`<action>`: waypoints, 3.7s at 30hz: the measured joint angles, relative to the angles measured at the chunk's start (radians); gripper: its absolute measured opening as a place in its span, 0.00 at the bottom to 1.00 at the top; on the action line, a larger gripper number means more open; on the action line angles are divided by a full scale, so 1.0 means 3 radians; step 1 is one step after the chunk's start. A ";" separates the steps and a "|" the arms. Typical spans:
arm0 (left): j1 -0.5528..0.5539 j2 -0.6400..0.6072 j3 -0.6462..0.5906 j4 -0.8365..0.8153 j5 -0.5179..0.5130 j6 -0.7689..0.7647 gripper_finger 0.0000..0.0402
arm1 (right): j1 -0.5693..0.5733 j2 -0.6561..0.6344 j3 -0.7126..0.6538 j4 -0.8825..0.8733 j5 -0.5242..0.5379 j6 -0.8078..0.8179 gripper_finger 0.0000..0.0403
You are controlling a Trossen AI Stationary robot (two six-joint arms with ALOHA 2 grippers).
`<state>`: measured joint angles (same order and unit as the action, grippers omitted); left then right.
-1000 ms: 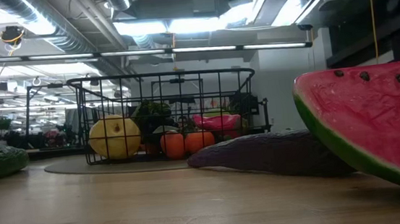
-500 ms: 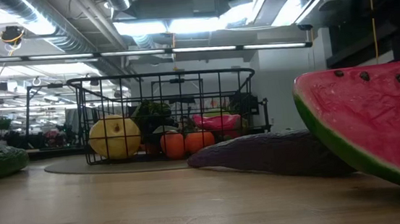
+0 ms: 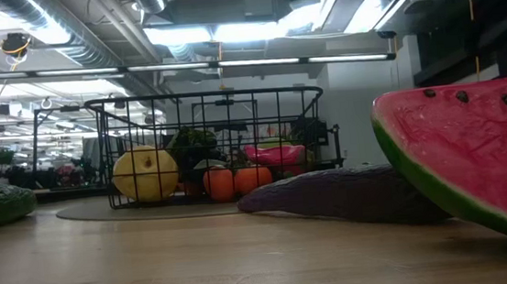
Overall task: Build produce basket
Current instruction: Put the red bell pepper into the black wire basket, then put the green cucumber into the black wire basket
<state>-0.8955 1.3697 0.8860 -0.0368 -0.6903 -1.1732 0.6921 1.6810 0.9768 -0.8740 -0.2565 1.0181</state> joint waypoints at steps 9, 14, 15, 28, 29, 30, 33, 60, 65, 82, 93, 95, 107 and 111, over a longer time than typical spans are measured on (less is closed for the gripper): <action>0.0003 0.0000 0.0000 0.0000 0.0000 -0.0003 0.60 | -0.0001 0.0000 0.0000 0.0009 -0.0191 -0.0005 0.14; 0.0003 0.0000 0.0000 0.0000 -0.0001 -0.0005 0.60 | -0.0002 0.0000 0.0000 0.0013 -0.0200 -0.0004 0.04; 0.0003 0.0000 0.0000 0.0000 0.0000 -0.0005 0.60 | -0.0002 0.0000 0.0000 0.0017 -0.0200 -0.0004 0.04; 0.0003 0.0000 0.0000 0.0000 -0.0001 -0.0009 0.60 | -0.0005 -0.0001 0.0458 -0.0216 -0.0117 -0.0017 0.03; 0.0003 0.0000 0.0000 0.0000 -0.0001 -0.0009 0.60 | -0.0005 -0.0001 0.0548 -0.0297 -0.0063 -0.0016 0.03; 0.0003 0.0000 0.0000 0.0000 -0.0001 -0.0009 0.60 | -0.0005 -0.0001 0.0647 -0.0378 -0.0004 -0.0016 0.03; 0.0004 0.0000 0.0000 0.0000 -0.0003 -0.0010 0.60 | -0.0005 -0.0001 0.0978 -0.0599 0.0223 -0.0018 0.03; 0.0004 0.0000 0.0000 0.0001 -0.0024 -0.0071 0.60 | -0.0869 -0.0006 0.2346 0.0681 0.3621 -0.2019 0.03; 0.0001 0.0000 0.0000 0.0001 -0.0024 -0.0070 0.60 | -0.1296 -0.0005 0.2345 0.1580 0.2973 -0.2715 0.03; 0.0001 0.0000 0.0000 0.0000 -0.0025 -0.0069 0.60 | -0.2383 0.0690 0.2340 0.2684 0.1544 -0.2776 0.05; 0.0004 0.0000 0.0000 -0.0001 -0.0025 -0.0067 0.60 | -0.2496 0.0923 0.2340 0.2913 0.1397 -0.2540 0.39; 0.0004 0.0000 0.0000 -0.0001 -0.0026 -0.0067 0.60 | -0.2495 0.0907 0.2340 0.2900 0.1398 -0.2466 0.45; 0.0004 0.0000 0.0000 -0.0003 -0.0025 -0.0067 0.60 | -0.2408 0.0843 0.2342 0.2705 -0.0511 -0.0822 0.53; 0.0004 0.0000 0.0000 -0.0010 -0.0025 -0.0063 0.60 | -0.2346 0.0843 0.2342 0.2339 -0.1056 -0.0769 0.52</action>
<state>-0.8944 1.3697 0.8860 -0.0398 -0.6979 -1.1921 -0.0116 1.9339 1.6794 -0.1722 -0.5733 0.7873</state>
